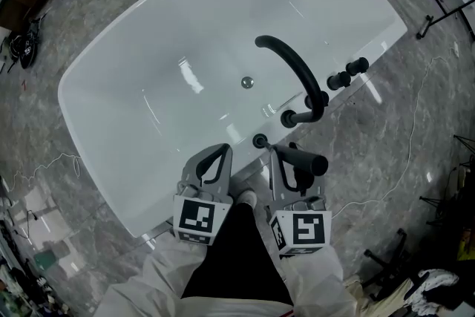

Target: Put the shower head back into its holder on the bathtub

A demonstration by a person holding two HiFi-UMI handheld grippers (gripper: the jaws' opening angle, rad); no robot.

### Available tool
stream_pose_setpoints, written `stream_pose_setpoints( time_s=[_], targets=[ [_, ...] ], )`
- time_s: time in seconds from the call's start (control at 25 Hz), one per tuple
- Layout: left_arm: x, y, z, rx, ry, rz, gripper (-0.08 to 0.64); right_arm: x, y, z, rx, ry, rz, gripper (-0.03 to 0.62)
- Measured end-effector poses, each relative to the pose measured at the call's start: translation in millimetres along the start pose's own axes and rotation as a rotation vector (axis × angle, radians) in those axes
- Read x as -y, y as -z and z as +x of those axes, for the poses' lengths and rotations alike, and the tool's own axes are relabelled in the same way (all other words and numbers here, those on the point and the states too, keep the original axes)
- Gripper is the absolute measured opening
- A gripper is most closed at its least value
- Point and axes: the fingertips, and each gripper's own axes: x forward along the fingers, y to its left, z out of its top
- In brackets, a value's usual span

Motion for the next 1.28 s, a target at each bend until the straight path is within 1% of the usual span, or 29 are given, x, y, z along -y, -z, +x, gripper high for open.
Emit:
stream_pose_setpoints(
  time_s=[0.28,0.56,0.8,1.28],
  targets=[
    [-2.7,4.9,9.0,-0.004,0.007,-0.005,0.000,0.2,11.9,7.8,-0.019,0.002,0.000,0.138],
    [-0.9,8.7,18.1,-0.012,0.029,-0.022,0.000,1.6,28.7,20.8,-0.047,0.003,-0.028,0.138],
    [-2.6,18.6,23.0,-0.038,0.052,-0.029,0.000,-0.9,46.1,32.5,-0.082,-0.005,-0.049,0.138],
    [-4.7,28.1,38.5,-0.065,0.079,-0.030,0.000,0.0,73.2,51.7,-0.133,-0.007,-0.047,0.138]
  ],
)
